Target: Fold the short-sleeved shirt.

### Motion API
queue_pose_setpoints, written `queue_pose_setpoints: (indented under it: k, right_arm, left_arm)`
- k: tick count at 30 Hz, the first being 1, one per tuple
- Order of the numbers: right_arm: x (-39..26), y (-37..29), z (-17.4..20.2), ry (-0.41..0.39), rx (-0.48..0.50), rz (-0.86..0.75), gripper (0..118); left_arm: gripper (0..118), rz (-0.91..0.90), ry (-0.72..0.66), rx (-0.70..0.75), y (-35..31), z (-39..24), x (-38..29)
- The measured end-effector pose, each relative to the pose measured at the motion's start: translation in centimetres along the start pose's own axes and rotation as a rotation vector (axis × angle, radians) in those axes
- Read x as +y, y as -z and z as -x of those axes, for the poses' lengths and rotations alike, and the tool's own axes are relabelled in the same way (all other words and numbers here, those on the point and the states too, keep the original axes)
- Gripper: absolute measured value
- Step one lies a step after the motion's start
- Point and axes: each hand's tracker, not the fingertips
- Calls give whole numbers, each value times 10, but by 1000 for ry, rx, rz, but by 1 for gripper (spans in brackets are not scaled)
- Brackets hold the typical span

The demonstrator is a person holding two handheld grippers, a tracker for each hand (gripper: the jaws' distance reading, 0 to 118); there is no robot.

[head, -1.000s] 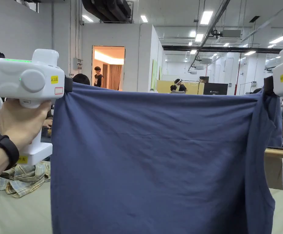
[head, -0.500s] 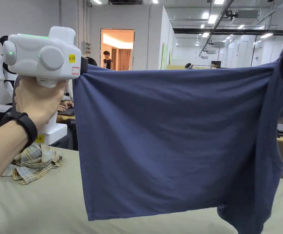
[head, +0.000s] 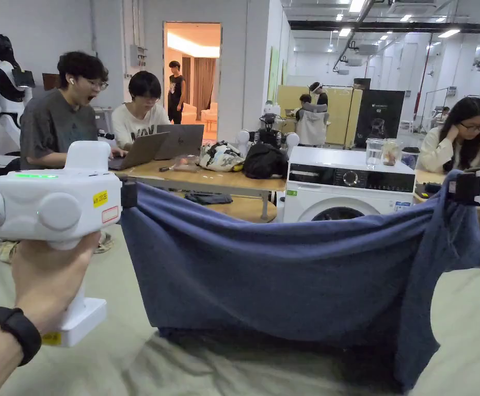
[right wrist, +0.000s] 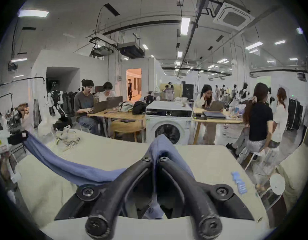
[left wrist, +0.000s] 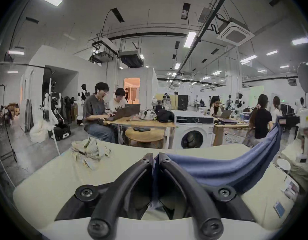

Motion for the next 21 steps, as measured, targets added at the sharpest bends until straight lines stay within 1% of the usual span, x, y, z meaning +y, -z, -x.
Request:
queue_pose_setpoints:
  k: [2,3,4,7,8,10,11,12,13,14,15,16,17,18,19,20,21]
  right_arm:
    - [-28,-32,1,26,22,-20,0]
    - [-43,-49,1,25,51,1,0]
    - [-61,-67,1,42,52,-17,0]
    - [-124,-120,-3,63,81,10,0]
    - [-145,-137,-4,61,97,83,0]
    - [-187,-168,-9,89,82,121,0]
    - [-207,-182,-10,89,87,175,0]
    - [-227,-195,-9,88,75,190,0]
    - [-246,-204,-9,128,69,225,0]
    - [-264,-210,-10,127,83,289,0]
    - [-282,-217,-8,135,66,316,0]
    - [-300,-222,-7,162,65,340,0]
    - [-317,-222,-5,161,91,411,0]
    - [-329,-222,-3,159,76,442,0]
    - [-342,-223,1,144,67,454,0]
    - [-355,-224,5,151,58,458,0]
    - [-363,-223,7,148,75,482,0]
  left_arm:
    - [0,0,-19,-13,-33,3,-24]
    - [0,12,-44,-52,-52,6,-39]
    - [0,14,-50,-62,-69,9,-53]
    - [0,57,-70,-64,-126,17,-101]
    - [0,85,-86,-80,-145,19,-118]
    - [0,150,-81,-93,-181,17,-150]
    - [0,180,-66,-87,-197,16,-168]
    - [0,207,-70,-65,-210,15,-183]
    - [0,261,-98,-80,-219,16,-197]
    - [0,293,-128,-65,-228,18,-213]
    - [0,318,-141,-58,-231,20,-225]
    - [0,390,-128,-47,-233,21,-238]
    - [0,413,-122,-24,-235,23,-252]
    - [0,453,-126,-27,-235,24,-264]
    - [0,486,-137,-33,-234,23,-275]
    - [0,515,-143,-40,-233,22,-284]
    - [0,525,-139,-33,-232,21,-291]
